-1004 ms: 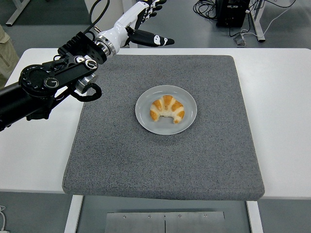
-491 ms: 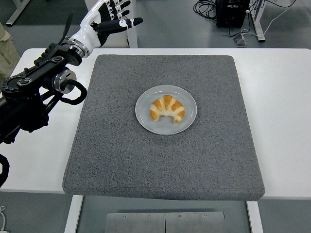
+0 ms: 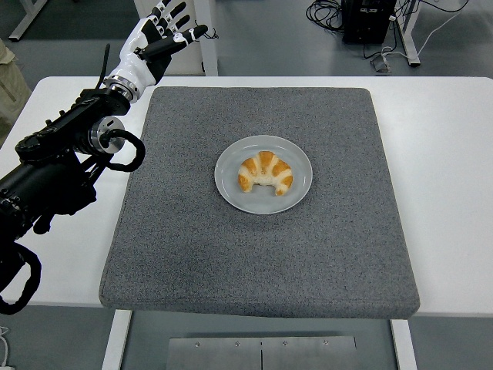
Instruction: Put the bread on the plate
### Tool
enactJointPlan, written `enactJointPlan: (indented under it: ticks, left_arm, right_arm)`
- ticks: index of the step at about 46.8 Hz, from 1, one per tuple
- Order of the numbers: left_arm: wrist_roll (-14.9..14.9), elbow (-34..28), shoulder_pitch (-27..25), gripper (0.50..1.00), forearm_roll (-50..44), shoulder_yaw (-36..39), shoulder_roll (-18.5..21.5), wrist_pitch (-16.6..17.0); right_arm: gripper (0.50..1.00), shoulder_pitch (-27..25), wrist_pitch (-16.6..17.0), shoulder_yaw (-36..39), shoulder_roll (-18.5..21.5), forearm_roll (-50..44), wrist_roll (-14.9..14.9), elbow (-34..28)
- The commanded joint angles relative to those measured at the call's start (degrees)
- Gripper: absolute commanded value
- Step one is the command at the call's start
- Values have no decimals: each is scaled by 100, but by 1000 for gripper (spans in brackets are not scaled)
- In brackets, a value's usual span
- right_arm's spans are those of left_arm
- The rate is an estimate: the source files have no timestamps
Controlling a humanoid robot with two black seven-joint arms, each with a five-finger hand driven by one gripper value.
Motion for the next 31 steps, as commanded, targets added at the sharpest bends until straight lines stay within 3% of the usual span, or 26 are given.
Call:
enactJointPlan:
  ticks: [1, 14, 31]
  left_arm:
    - [3, 144, 0, 989, -195, -25, -46, -76]
    - [56, 707, 9, 989, -459, -271, -397, -111]
    - [65, 909, 79, 989, -706, -279, -617, -94]
  right_arm:
    - [1000, 0, 0, 3, 0, 0, 0, 4]
    - [1000, -53, 9, 12, 0, 0, 0, 91]
    - [1000, -185, -9, -6, 0, 0, 0, 91]
